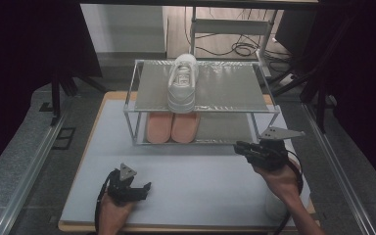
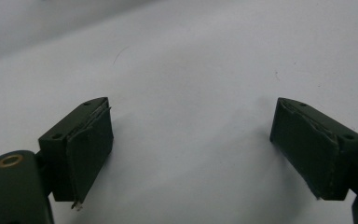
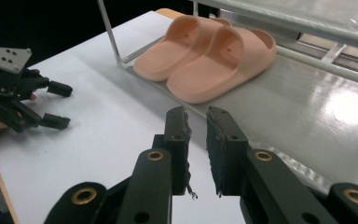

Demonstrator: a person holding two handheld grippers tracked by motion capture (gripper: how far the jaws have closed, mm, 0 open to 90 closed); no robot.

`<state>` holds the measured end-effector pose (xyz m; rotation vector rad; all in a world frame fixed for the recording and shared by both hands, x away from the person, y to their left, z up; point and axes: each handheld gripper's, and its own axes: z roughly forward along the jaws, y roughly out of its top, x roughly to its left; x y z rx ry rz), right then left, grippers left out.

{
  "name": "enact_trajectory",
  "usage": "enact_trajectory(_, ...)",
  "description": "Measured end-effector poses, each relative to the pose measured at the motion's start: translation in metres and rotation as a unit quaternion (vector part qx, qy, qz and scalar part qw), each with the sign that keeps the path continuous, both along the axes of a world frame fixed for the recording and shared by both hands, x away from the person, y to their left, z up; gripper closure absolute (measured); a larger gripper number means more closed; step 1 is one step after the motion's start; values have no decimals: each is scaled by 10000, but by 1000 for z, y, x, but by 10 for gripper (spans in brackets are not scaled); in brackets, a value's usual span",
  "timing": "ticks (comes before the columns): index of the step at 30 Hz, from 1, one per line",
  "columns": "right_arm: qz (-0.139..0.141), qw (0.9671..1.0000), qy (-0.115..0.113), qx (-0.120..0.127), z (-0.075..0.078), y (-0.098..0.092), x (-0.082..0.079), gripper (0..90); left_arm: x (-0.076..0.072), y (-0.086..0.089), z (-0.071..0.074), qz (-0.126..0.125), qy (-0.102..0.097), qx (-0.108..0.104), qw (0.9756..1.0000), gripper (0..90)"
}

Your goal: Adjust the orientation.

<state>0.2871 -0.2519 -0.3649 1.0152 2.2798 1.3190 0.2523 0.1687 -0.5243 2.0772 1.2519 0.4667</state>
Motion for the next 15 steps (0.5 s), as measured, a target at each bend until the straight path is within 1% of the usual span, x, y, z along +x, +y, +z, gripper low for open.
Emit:
enact_trajectory(5,-164,9999,28,-6,-4,-17,-9,793,0,0,0,-19,10,23,10000,132)
enact_trajectory(9,-330,9994,38,-88,-6,-31,-15,804,0,0,0,4,-9,-5,10000,131)
enact_trajectory(12,-497,9984,53,-266,-9,-41,-17,811,0,0,0,1,1,-2,10000,131)
enact_trajectory(15,-708,9962,58,-499,-15,-52,-19,833,0,1,0,-27,5,28,10000,131)
